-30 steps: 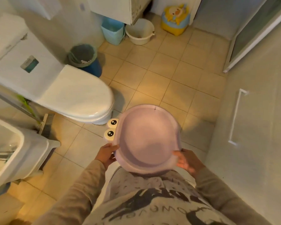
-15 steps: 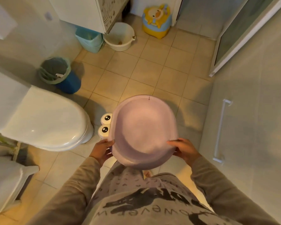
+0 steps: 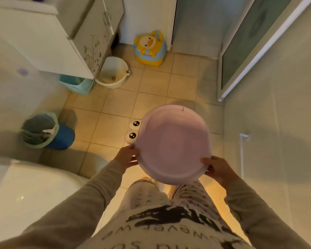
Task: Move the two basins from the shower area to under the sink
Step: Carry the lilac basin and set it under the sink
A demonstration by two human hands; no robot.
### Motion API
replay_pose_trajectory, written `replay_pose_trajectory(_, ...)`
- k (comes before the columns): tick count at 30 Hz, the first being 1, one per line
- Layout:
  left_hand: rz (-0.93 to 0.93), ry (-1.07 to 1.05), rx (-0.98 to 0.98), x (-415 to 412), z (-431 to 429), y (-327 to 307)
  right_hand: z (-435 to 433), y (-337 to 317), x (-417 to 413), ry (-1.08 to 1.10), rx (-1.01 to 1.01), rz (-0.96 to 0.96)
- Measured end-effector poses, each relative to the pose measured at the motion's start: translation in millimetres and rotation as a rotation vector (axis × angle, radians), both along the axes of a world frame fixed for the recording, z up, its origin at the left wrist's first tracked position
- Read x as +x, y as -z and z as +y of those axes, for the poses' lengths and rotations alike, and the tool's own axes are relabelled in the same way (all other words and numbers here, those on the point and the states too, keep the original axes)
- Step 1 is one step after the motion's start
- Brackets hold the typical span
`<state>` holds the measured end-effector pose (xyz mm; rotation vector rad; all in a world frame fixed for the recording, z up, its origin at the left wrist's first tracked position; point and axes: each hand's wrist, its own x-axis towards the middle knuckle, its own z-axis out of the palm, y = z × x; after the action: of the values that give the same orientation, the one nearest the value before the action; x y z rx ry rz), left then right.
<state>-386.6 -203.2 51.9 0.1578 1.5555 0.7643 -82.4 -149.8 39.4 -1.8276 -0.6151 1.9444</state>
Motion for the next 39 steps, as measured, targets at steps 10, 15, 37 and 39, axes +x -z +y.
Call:
replay_pose_trajectory(10,0.020,-0.119,-0.030,17.3,144.3,16.4,173.8,21.0,3.1,-0.091,-0.003,0.011)
replay_pose_trajectory(15,-0.022,-0.332,-0.104,25.6,201.8,19.4,277.2,15.0,-9.4,-0.230,0.004,-0.047)
replay_pose_trajectory(37,-0.079,-0.548,-0.047,-80.1,452.0,20.9,590.7,2.8,-143.1,-0.508,0.006,-0.063)
replay_pose_trajectory(39,-0.063,-0.547,-0.042,-98.6,477.4,17.0,614.7,-2.8,-161.5,-0.506,0.013,-0.059)
